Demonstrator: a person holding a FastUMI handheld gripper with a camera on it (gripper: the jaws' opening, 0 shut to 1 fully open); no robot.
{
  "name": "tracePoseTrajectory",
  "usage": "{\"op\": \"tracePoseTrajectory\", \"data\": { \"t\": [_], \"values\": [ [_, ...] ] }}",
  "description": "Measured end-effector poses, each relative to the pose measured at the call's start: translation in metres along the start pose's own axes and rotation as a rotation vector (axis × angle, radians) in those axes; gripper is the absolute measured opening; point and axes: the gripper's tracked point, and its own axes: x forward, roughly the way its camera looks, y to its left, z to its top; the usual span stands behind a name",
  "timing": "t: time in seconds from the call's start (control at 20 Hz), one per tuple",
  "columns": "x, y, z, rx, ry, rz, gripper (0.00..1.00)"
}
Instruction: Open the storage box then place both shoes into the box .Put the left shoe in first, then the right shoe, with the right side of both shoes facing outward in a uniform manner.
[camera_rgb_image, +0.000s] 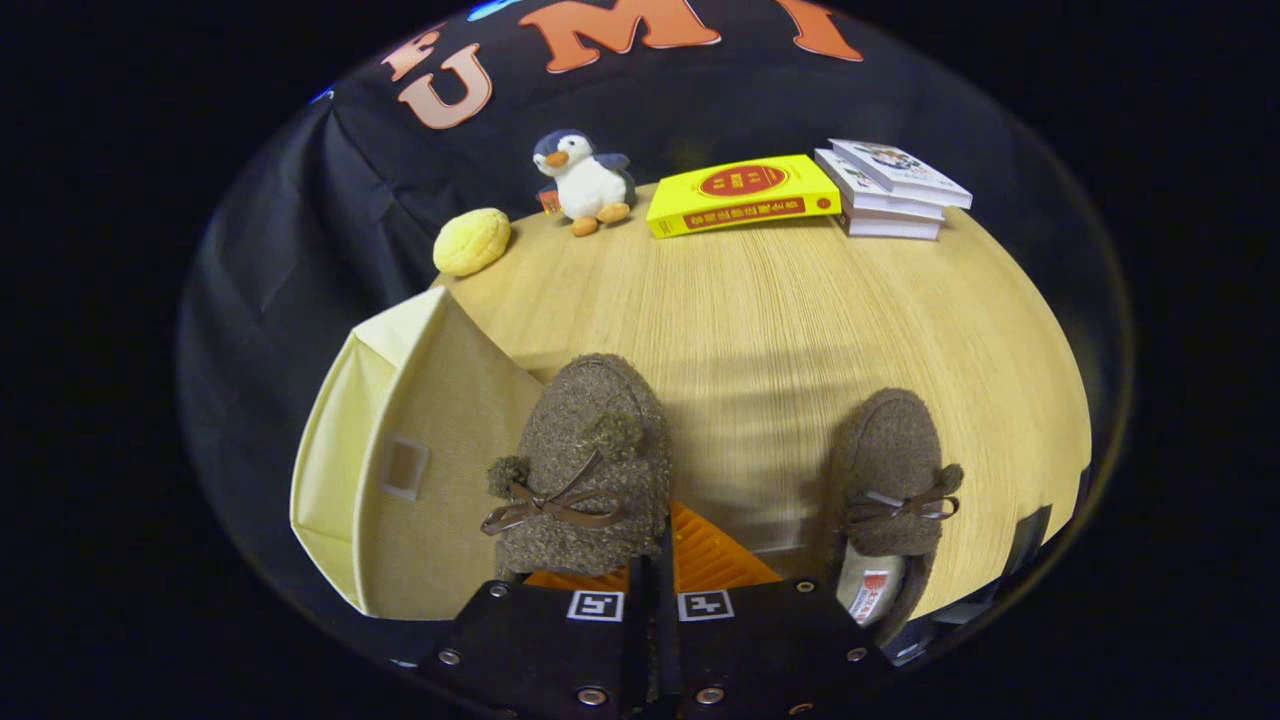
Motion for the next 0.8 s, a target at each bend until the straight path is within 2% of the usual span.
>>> {"op": "tracePoseTrajectory", "data": {
  "t": [0.25,0.4,0.55,0.8],
  "values": [
    [-0.045,0.055,0.042,0.002,-0.066,0.019,0.05],
    [-0.056,0.095,0.058,-0.009,-0.083,0.041,0.05],
    [-0.043,0.135,0.059,-0.018,-0.059,0.044,0.05],
    [0.006,0.192,0.039,-0.009,0.043,0.018,0.05]
  ]
}}
